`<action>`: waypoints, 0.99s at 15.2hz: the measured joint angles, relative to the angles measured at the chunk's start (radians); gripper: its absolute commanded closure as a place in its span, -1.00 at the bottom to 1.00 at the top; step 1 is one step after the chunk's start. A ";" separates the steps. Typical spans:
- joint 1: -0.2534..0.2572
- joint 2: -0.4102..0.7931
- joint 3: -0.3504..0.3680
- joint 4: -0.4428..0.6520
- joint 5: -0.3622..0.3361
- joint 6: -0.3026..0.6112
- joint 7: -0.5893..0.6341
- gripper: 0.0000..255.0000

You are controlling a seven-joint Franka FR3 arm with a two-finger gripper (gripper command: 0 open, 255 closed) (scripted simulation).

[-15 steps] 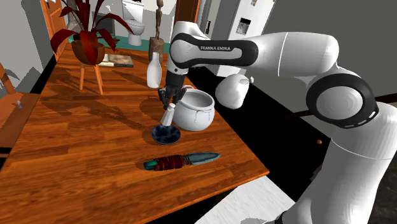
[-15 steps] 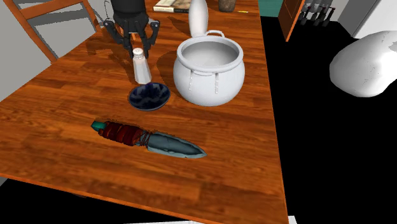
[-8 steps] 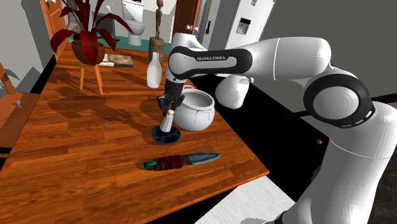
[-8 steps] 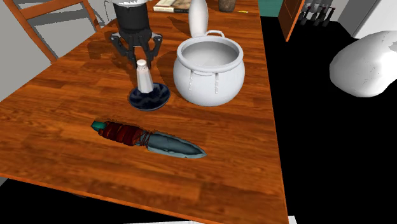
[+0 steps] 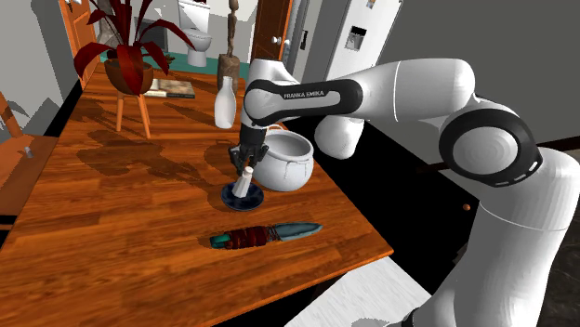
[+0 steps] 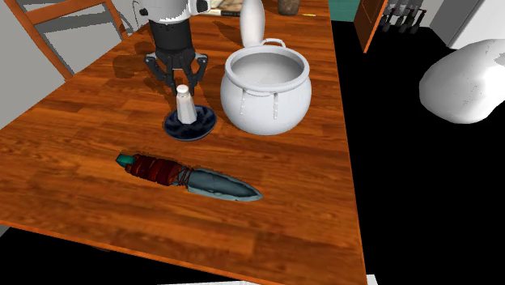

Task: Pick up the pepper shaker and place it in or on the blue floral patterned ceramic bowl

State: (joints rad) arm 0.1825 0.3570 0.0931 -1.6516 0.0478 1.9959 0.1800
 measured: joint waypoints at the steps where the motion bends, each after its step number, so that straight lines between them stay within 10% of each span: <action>1: 0.000 0.000 0.000 0.000 0.000 0.000 0.000 1.00; 2: 0.000 0.000 0.000 0.000 0.000 0.001 0.000 1.00; 3: 0.000 0.000 0.000 0.000 0.000 0.001 0.000 -1.00; 15: -0.004 -0.028 -0.001 0.083 0.001 -0.110 0.000 -1.00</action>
State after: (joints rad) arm 0.1782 0.3294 0.0921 -1.5682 0.0486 1.8863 0.1803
